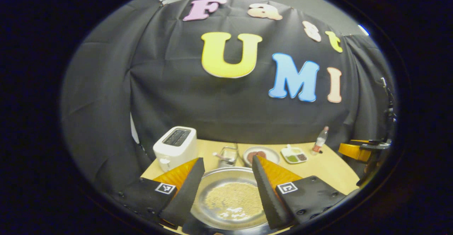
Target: First push the handle of the pot to place it horizontally, then grasp the pot with both hands and set it on the induction cooktop.
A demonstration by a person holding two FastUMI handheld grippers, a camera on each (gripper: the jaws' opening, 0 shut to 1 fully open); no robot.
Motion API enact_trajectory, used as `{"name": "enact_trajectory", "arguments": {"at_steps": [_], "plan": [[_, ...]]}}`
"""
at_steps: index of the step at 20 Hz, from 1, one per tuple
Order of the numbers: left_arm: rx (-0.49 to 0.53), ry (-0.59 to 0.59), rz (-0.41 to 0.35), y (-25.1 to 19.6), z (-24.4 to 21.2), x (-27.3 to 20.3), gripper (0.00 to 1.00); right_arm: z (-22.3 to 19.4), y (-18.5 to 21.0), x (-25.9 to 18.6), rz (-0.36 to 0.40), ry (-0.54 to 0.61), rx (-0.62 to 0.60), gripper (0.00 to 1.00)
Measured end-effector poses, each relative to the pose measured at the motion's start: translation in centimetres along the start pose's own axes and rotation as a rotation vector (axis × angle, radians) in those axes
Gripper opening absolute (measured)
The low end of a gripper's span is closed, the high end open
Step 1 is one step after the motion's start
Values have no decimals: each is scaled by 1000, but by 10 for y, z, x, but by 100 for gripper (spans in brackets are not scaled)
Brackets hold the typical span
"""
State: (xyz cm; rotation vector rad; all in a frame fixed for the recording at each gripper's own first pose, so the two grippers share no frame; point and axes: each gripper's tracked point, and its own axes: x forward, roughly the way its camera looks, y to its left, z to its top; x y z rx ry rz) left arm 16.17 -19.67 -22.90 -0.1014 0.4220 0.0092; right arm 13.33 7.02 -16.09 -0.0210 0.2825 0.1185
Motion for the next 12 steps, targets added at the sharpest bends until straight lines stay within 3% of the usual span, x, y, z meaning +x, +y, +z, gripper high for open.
{"name": "enact_trajectory", "arguments": {"at_steps": [8,12], "plan": [[89,-248,-17,-173,117,-56,89,98,-103,-80,-15,-196,47,85],[111,-286,-39,-238,127,-79,88,120,-127,-117,7,-265,37,85]]}}
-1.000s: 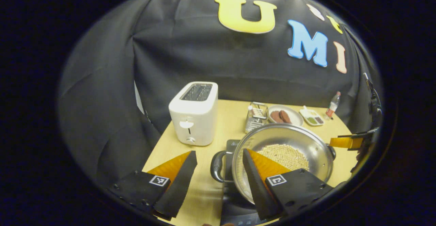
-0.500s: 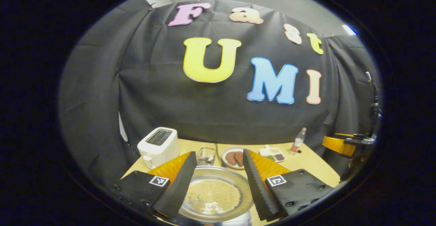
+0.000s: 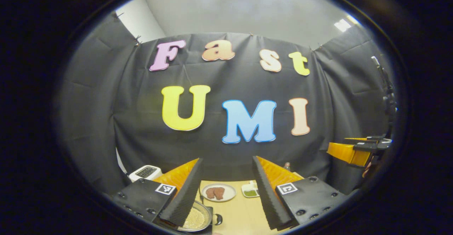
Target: First push the handle of the pot to place it horizontally, then grasp the pot with both hands and set it on the induction cooktop.
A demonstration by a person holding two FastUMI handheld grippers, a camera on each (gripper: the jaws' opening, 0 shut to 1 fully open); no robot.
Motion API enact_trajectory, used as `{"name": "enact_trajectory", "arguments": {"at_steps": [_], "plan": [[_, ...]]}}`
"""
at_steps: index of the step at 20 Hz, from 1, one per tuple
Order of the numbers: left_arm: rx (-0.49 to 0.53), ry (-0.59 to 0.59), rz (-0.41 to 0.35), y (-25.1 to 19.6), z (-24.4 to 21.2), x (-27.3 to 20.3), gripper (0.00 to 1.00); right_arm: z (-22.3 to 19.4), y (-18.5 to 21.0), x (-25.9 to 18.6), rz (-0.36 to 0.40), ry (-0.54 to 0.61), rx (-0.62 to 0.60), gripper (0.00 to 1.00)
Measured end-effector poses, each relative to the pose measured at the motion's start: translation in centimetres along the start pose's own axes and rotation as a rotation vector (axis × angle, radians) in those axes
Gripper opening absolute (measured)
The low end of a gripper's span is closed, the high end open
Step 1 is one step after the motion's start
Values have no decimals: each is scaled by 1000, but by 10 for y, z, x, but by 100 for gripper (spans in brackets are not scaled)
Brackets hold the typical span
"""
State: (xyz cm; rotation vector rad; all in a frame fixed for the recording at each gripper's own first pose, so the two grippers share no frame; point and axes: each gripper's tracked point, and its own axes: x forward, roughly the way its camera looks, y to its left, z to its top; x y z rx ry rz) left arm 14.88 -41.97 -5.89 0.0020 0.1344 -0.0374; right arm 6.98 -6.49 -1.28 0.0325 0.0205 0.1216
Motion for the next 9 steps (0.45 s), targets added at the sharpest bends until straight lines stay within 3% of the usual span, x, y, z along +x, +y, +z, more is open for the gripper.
{"name": "enact_trajectory", "arguments": {"at_steps": [6,8,9], "plan": [[1,2,47,-30,10,-19,89,-5,-24,-8,56,16,43,85],[1,-6,57,-32,15,-29,93,-10,-30,-8,51,35,48,87],[-3,-6,53,-30,13,-35,89,-11,-30,-8,43,45,53,92]]}}
